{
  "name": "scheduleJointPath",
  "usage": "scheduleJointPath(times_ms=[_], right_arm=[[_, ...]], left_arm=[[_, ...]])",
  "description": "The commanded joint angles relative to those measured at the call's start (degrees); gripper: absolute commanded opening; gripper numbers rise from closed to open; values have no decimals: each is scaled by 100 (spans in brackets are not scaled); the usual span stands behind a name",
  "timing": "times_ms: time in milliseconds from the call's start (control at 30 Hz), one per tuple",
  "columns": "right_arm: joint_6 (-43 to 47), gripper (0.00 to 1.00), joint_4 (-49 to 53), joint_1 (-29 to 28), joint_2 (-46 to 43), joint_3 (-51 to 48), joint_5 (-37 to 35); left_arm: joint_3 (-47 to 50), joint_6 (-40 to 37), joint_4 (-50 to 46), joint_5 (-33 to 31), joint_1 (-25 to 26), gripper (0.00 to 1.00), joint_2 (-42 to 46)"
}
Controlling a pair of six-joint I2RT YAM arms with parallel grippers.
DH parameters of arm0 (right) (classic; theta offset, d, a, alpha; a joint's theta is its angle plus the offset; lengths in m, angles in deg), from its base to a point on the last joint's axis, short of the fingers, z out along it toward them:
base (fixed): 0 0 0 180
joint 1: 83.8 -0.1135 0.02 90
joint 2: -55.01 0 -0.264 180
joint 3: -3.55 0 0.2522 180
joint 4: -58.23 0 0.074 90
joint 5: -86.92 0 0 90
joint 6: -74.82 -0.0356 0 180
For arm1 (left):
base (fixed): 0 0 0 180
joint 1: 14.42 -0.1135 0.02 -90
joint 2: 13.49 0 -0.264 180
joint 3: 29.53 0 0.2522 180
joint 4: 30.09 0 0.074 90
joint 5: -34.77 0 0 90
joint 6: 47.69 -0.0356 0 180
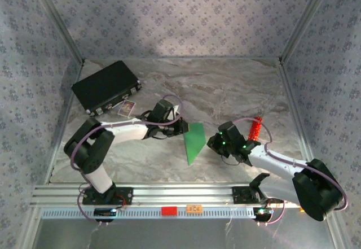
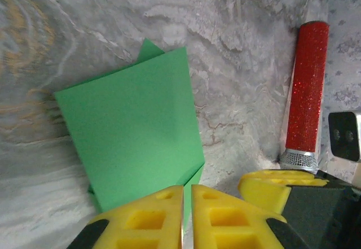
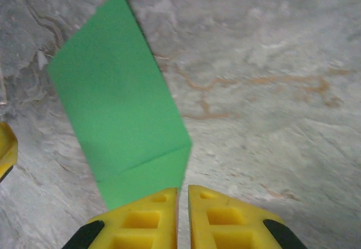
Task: Fold a paper plane with a square sheet of paper (pick it up from the middle)
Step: Rotate the paper at the center of the table.
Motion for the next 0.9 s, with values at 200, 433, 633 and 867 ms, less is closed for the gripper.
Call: scheduleJointPath(times_ms=[200,433,633,867], right_arm=[[233,15,-11,145,-256,-233,344],[232,15,-37,169,-290,-268,361],[234,16,-106,162,-295,-289,413],[241,19,-268,162,-298,-328,507]], left_arm=[[-473,399,35,361,28,8,-708],[-368,556,73,304,26,6,-902],[-91,728,456,412,23,5,-1108],[252,636,684,619,-1,4,-1136]])
